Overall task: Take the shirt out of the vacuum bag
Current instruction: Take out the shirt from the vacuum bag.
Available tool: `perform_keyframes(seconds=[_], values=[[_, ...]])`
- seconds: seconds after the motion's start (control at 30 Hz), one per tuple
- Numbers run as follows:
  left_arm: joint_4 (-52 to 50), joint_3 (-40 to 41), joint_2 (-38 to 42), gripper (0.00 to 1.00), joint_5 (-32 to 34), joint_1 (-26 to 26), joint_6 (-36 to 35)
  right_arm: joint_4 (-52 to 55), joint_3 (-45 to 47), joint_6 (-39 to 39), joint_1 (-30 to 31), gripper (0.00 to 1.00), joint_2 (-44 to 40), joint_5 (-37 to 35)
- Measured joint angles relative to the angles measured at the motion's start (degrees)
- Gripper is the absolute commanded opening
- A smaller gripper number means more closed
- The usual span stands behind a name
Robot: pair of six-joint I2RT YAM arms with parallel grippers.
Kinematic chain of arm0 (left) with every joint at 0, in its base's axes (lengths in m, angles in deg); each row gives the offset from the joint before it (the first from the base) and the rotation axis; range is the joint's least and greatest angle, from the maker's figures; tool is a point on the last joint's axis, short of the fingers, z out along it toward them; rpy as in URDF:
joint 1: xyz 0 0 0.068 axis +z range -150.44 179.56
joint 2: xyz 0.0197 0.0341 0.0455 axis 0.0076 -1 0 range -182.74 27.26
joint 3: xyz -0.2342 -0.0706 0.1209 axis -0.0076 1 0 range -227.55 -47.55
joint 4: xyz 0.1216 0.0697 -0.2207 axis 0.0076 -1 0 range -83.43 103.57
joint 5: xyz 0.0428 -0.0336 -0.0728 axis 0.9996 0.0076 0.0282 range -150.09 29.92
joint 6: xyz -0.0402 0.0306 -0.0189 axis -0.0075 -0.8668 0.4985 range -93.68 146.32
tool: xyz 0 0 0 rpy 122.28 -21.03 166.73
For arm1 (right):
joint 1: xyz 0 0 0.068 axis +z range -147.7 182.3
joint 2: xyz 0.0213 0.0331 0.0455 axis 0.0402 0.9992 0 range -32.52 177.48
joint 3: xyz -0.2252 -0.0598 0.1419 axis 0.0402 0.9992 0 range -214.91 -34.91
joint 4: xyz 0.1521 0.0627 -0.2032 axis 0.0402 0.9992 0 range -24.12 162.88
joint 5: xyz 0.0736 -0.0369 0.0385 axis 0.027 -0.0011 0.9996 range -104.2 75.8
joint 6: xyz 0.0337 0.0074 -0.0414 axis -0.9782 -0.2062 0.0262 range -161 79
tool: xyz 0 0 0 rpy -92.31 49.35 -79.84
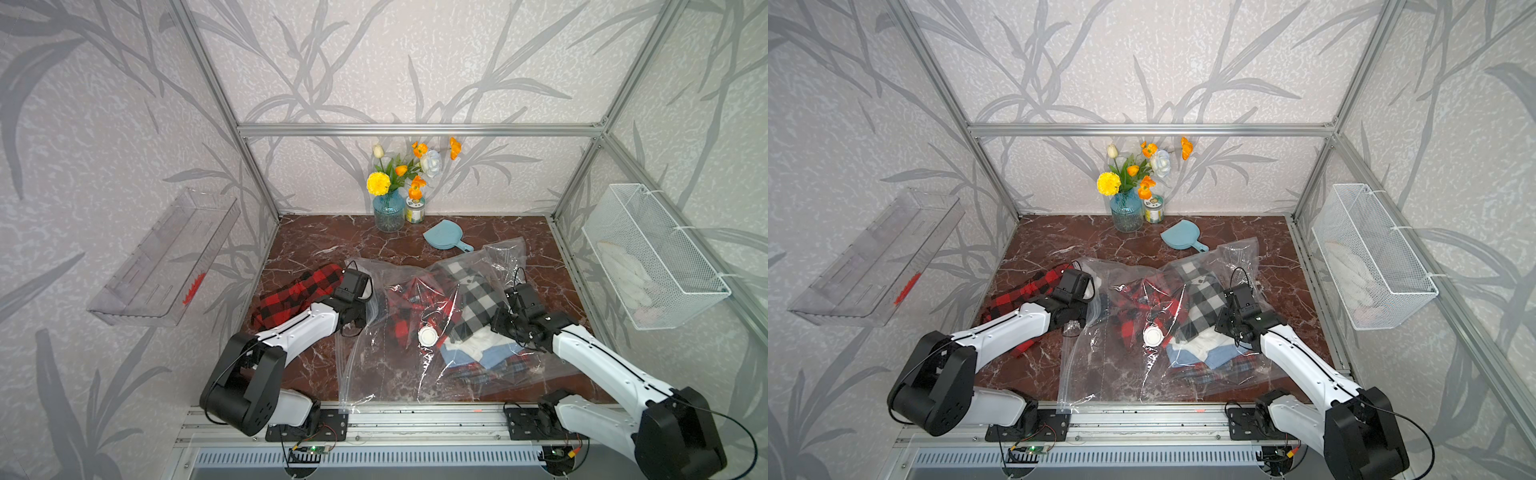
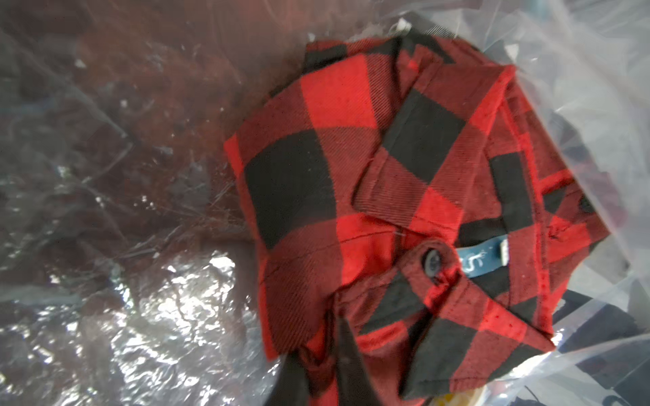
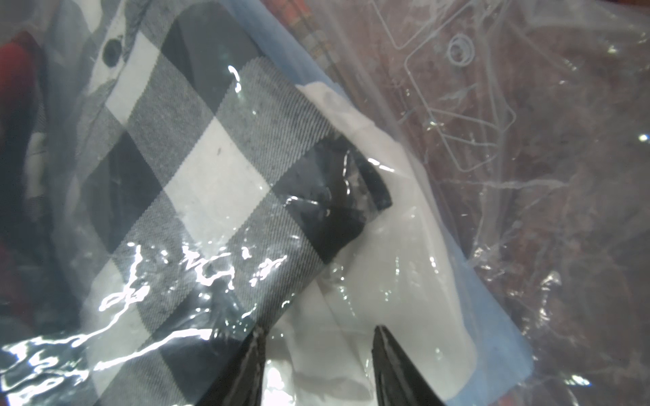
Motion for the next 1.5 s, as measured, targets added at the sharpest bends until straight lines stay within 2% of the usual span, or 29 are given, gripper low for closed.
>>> perform_keyframes(seconds=[0.07,0.17,0.43,0.77,0.83,0.9,1.03,1.17,1.27,1.5], values=[[0.7,1.8,0.3,0.74,1.2,0.0,1.5,0.0,-0.2,0.2,0.0,0.51,0.0,0.3],[1.0,3.6,1.8,0.92,3.4,0.2,3.5,0.0,-0.7,0.5,0.0,0.52,0.0,0.9],[6.3,5.1,3.6,0.95,8.5,0.2,10.3,-0.1,-2.4,1.9,0.0,0.53,1.0,2.6],[22.5,2.3,-10.3,0.93,6.8,0.0,17.7,-0.2,-2.6,2.7,0.0,0.53,1.3,4.1],[25.5,1.6,-12.3,0.88,6.2,-0.1,19.2,-0.1,-2.8,2.8,0.0,0.53,1.1,4.3],[27.8,1.2,-13.8,0.79,5.8,-0.2,20.2,-0.1,-3.0,2.8,0.0,0.53,0.9,4.5],[30.0,0.8,-16.6,0.43,5.1,-0.2,22.1,-0.2,-3.0,2.8,0.0,0.52,0.7,5.4],[28.9,0.8,-16.7,0.15,4.8,-0.2,21.8,-0.6,-3.0,2.9,0.0,0.48,0.8,7.3],[26.5,0.2,-15.1,0.04,4.9,-0.3,20.1,-1.6,-3.0,2.8,0.4,0.48,1.0,8.6],[13.3,-4.3,-3.9,0.01,7.6,-0.9,12.7,-2.3,-5.8,2.8,3.6,0.48,1.8,9.7]])
